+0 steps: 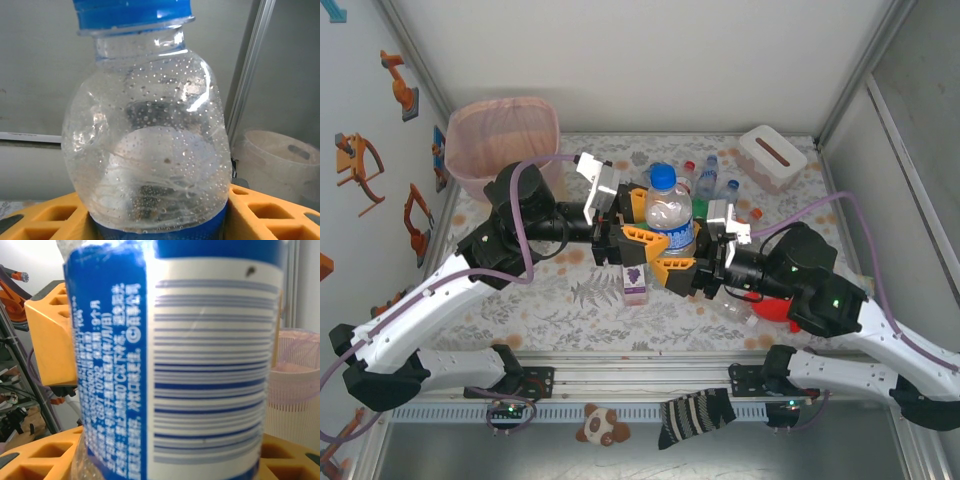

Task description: Put the plastic bottles in the bin

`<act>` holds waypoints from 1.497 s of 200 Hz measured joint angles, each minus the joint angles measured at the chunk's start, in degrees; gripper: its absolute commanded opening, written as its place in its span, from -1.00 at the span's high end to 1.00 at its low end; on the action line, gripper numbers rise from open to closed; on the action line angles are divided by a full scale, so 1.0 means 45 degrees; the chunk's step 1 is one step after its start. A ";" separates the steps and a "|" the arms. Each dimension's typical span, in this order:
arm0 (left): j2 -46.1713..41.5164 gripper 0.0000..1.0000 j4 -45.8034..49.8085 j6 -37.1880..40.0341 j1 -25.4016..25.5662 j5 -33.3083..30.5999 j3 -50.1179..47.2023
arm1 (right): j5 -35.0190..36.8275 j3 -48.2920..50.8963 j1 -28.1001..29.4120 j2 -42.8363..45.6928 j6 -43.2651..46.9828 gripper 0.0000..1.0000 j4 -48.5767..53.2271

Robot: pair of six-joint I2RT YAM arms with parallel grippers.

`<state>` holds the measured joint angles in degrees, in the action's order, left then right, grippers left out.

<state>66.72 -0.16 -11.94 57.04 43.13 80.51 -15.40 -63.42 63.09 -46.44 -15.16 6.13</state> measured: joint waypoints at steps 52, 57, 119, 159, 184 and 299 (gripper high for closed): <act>0.0000 0.07 0.0141 0.0078 0.0000 0.0000 0.0000 | 0.0117 0.0000 0.0015 0.0044 -0.0015 -0.05 0.0160; 0.0005 0.07 0.0146 0.0092 0.0000 -0.0005 0.0000 | 0.0131 0.0000 0.0015 0.0044 -0.0015 -0.10 0.0185; -0.0078 0.15 0.0486 0.0107 -0.0257 -0.0495 0.0000 | 0.1132 0.0000 0.0034 0.0214 -0.0136 -0.55 0.1078; -0.0306 0.17 0.2021 0.0097 -0.1515 -0.1962 0.0335 | 0.2438 0.0000 0.0034 0.0510 -0.0170 -0.58 0.2390; -0.0175 0.17 0.3866 0.0160 -0.2511 -0.3390 0.1447 | 0.3327 0.0005 0.0034 0.0845 -0.0194 -0.59 0.3075; 0.3424 0.20 1.0496 0.0316 -1.0297 -0.6217 0.5935 | 0.4828 -0.0267 0.0034 0.0787 -0.0146 -0.59 0.4231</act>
<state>82.13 47.07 -10.52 10.70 15.16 107.22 6.33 -64.62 63.24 -42.89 -15.81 25.17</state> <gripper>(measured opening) 0.404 0.795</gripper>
